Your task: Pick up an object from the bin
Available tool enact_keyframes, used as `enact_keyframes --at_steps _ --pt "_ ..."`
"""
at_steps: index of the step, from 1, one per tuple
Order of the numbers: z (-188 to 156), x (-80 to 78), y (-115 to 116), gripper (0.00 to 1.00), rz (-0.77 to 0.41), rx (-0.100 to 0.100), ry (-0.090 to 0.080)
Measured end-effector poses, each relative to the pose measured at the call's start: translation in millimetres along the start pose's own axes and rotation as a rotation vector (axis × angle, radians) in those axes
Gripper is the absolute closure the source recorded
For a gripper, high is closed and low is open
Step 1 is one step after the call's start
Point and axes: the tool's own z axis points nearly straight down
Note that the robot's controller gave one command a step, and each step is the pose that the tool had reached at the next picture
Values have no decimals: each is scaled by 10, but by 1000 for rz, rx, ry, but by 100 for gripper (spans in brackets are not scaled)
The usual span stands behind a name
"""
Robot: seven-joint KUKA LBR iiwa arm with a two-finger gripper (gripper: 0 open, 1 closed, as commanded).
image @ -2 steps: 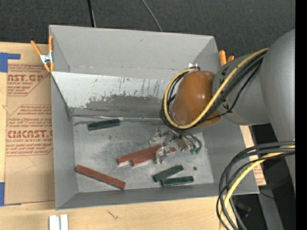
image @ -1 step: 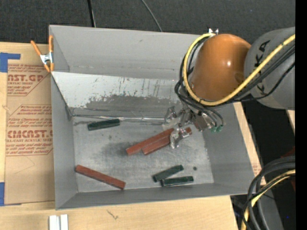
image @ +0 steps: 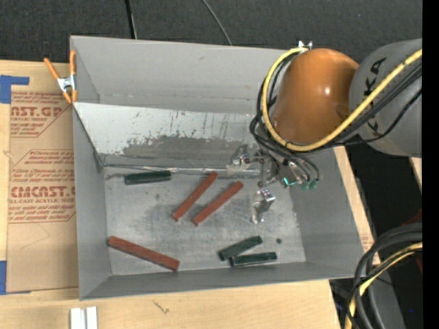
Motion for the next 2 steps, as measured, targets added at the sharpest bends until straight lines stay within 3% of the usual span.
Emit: enact_keyframes --at_steps 2 --pt "8 -6 -2 0 -2 0 0"
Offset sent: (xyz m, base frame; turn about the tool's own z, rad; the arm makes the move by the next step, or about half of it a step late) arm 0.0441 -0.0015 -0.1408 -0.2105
